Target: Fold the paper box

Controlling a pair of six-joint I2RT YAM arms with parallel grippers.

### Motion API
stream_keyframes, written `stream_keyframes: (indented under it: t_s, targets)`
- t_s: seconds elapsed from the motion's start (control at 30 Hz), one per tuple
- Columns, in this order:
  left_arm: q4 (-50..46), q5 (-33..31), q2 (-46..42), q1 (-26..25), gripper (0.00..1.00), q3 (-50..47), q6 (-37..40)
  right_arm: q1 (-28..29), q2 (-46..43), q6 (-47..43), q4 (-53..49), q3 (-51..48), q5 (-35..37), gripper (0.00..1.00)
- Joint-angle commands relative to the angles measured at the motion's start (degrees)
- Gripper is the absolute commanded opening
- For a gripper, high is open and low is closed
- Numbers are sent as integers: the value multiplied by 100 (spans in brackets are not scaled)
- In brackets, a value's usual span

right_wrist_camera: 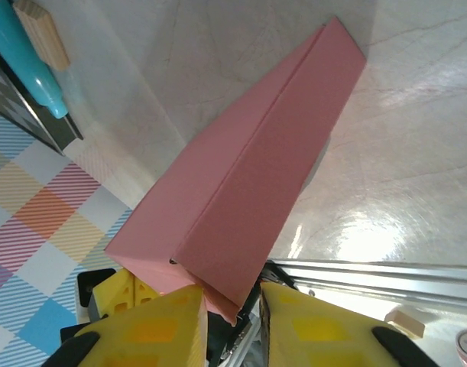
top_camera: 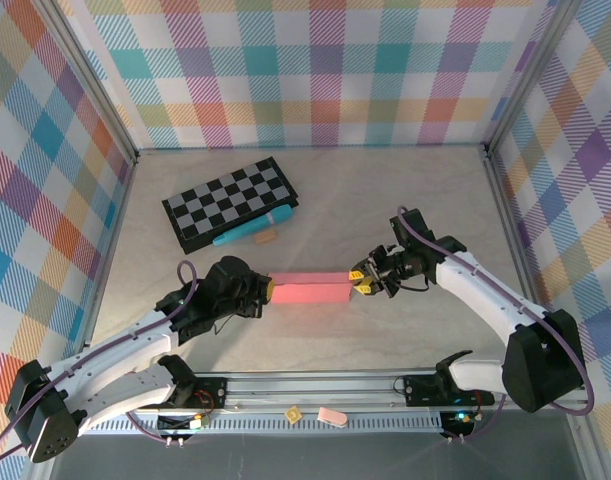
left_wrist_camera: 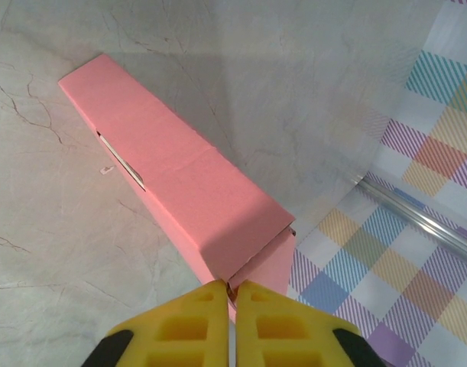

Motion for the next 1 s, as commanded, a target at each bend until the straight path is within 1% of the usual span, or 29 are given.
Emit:
stream_keyframes:
  t_s: [0.0,0.07,0.17,0.2,0.27,0.37,0.5,0.6,0.67,0.73,0.77,0.83,0.87,0.97]
  targets:
    - [-729,1,52,-52,13,-207,-79,21,158,-95,-1461,86,878,30]
    - [-707,-3,65,-51,18,-161,-46,23,98,-21,-1546,321,953,34]
    - [-708,-16,93,-55,30,-28,26,125,-99,475,-1504,566,1033,47]
    - [-700,-7,114,-51,32,5,41,211,-175,693,-1485,615,1073,50]
    - [-697,18,129,-55,34,51,55,514,-331,1350,-1427,719,1248,58]
    - [-671,51,115,-55,35,60,62,981,-483,2209,-1382,925,1704,67]
    - [-643,41,47,-51,36,61,125,1449,-276,3138,-894,1117,1864,71]
    - [-621,35,33,-51,39,153,288,1762,126,3542,-739,1429,1958,74]
    - [-642,87,77,-19,47,327,615,1929,339,3757,-633,1506,2070,74]
    - [-987,196,162,15,52,651,968,2121,382,4091,-513,1481,2453,75]
    - [-1173,208,193,31,53,822,1193,2182,397,4276,-461,1478,2625,77]
    - [-1525,188,178,89,55,1099,1530,2203,490,4466,-474,1533,2748,83]
    - [-1718,146,167,137,56,1246,1804,2203,566,4544,-526,1566,2733,84]
    - [-2115,103,173,282,57,1660,2309,2217,783,4761,-499,1630,2587,84]
